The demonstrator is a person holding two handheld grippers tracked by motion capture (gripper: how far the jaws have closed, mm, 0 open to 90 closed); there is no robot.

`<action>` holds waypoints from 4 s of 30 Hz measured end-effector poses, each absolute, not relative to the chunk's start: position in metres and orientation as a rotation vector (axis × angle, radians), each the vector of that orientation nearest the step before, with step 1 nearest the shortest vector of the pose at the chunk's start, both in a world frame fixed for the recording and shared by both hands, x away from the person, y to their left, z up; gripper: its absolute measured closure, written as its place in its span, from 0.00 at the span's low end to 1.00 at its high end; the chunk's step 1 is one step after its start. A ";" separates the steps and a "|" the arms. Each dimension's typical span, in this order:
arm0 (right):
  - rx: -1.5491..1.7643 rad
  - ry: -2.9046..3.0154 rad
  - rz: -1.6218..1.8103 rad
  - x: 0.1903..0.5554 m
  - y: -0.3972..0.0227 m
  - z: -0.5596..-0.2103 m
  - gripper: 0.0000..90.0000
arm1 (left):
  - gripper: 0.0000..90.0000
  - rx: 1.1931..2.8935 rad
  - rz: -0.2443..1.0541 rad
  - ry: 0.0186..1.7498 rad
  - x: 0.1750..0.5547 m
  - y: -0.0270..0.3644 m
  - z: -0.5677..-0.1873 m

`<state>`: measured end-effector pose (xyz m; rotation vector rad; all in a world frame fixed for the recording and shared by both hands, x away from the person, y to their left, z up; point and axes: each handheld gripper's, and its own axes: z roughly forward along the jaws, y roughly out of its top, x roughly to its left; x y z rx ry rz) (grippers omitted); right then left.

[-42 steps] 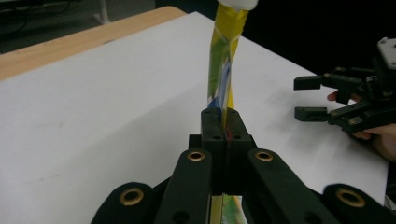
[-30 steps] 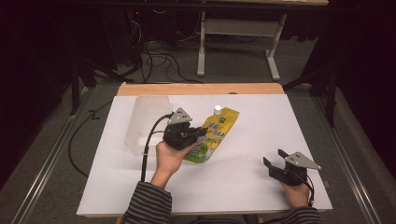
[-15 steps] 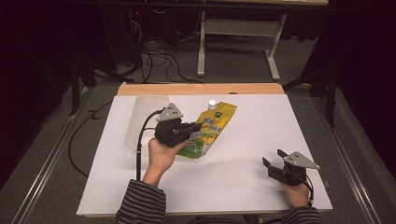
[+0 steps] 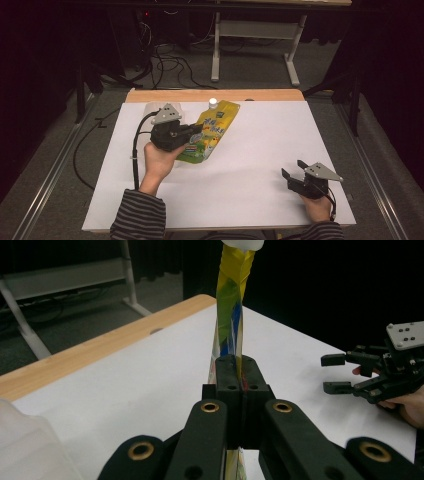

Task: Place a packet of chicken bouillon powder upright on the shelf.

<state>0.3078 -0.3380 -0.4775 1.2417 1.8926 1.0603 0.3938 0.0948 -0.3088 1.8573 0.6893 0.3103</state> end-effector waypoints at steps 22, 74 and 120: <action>1.241 1.885 1.069 0.307 -0.339 -0.477 0.35 | 1.00 1.831 0.461 0.770 0.401 0.142 -0.300; 1.231 1.945 0.974 0.312 -0.331 -0.479 0.36 | 0.96 1.995 0.432 0.980 0.430 0.182 -0.353; 1.230 1.918 1.009 0.309 -0.334 -0.478 0.35 | 0.99 1.924 0.480 0.999 0.418 0.181 -0.380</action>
